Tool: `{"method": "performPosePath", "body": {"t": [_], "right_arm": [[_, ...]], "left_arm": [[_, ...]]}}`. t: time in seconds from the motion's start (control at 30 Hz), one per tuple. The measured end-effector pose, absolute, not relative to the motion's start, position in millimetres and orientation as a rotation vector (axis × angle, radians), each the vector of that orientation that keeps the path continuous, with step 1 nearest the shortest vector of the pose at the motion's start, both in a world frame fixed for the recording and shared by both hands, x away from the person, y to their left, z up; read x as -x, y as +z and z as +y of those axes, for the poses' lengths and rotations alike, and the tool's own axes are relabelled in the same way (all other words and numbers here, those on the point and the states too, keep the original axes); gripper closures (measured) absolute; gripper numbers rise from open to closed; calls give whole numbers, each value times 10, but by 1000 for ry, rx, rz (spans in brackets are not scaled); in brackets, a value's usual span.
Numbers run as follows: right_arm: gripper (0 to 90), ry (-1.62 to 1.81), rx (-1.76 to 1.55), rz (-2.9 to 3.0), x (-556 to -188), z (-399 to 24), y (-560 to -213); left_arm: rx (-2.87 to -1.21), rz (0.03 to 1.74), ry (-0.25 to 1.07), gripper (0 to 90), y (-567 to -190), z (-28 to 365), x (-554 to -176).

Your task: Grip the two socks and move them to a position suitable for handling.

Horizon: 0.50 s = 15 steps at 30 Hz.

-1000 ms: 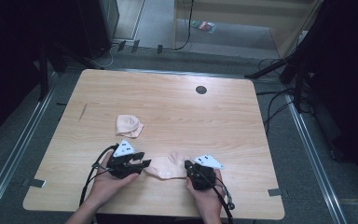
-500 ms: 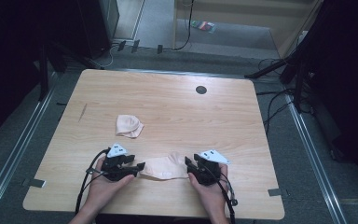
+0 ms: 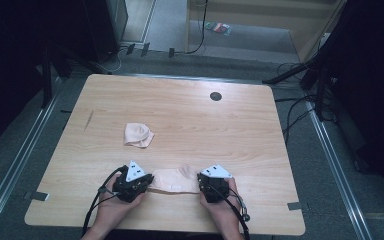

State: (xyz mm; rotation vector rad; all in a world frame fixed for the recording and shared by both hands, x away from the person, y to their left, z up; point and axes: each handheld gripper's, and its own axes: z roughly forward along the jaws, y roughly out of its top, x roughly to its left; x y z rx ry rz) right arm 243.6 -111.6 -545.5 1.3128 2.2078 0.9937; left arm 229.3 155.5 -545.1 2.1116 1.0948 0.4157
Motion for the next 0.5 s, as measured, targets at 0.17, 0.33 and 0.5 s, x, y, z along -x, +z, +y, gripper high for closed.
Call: {"method": "performPosePath", "body": {"t": [0.17,0.33,0.5], "right_arm": [[892,969,-1372,2211,-2374,-1204,-5422],[831,1003,-1384,2248,-2344,-1199,-5399],[696,1122,-1330,2177,-2289,-1188,-5300]], "left_arm": [[-2118,1092,369,884,-5443,1664,-2273],[-2073,1077,309,696,-5436,1717,-2244],[-1921,1067,279,582,-5317,1773,-2231]]}}
